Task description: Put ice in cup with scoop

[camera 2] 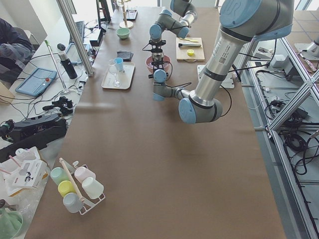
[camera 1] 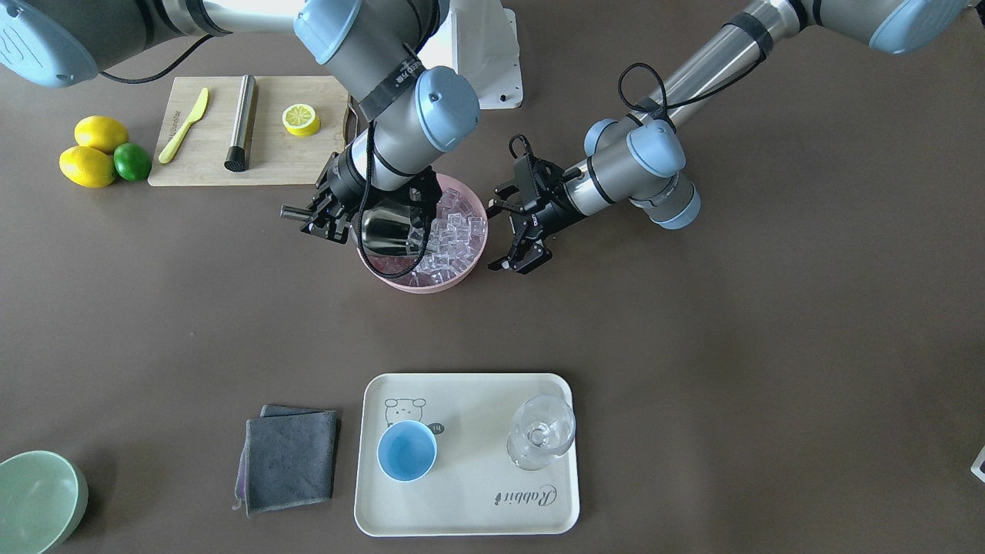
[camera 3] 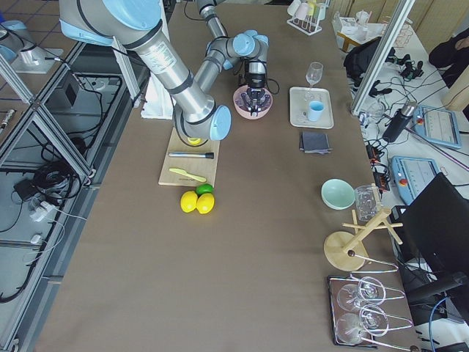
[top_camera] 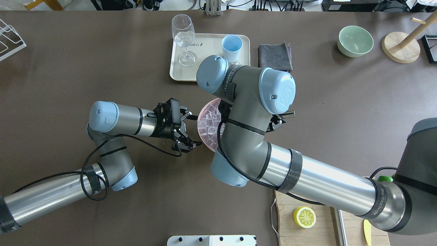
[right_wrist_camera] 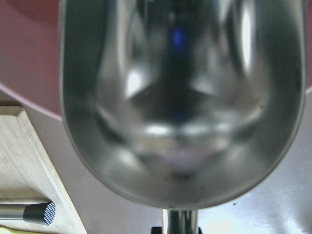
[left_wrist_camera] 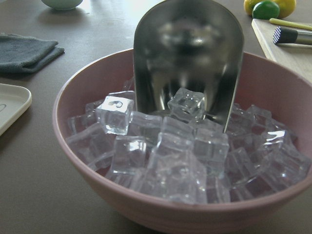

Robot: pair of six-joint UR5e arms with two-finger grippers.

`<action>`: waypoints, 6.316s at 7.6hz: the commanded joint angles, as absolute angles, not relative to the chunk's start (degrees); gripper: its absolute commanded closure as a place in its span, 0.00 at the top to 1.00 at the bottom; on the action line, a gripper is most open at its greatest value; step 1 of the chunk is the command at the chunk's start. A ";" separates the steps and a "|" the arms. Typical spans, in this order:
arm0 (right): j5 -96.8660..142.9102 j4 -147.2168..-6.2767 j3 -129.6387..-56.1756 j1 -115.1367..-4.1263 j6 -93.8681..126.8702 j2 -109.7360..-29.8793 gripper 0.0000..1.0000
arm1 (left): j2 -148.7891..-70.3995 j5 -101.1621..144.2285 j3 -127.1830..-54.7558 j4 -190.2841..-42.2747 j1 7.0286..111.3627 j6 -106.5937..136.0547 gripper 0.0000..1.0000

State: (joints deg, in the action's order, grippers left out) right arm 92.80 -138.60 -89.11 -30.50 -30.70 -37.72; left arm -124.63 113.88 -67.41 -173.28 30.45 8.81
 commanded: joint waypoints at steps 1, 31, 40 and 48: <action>93.25 -133.96 -89.30 -30.50 -27.79 -39.02 0.00 | -124.63 113.55 -67.41 -172.88 30.15 8.79 0.98; 124.29 -127.51 -62.80 -57.04 -6.15 -27.19 0.00 | -113.31 113.12 -93.82 -126.21 36.72 8.44 0.98; 123.23 -136.41 -33.77 -53.53 -19.86 -9.42 0.00 | -98.91 116.44 -98.79 -94.03 60.89 8.79 0.98; 121.64 -136.14 -19.88 -51.86 -22.41 -2.03 0.00 | -84.73 137.90 -96.86 -89.75 91.93 8.44 0.98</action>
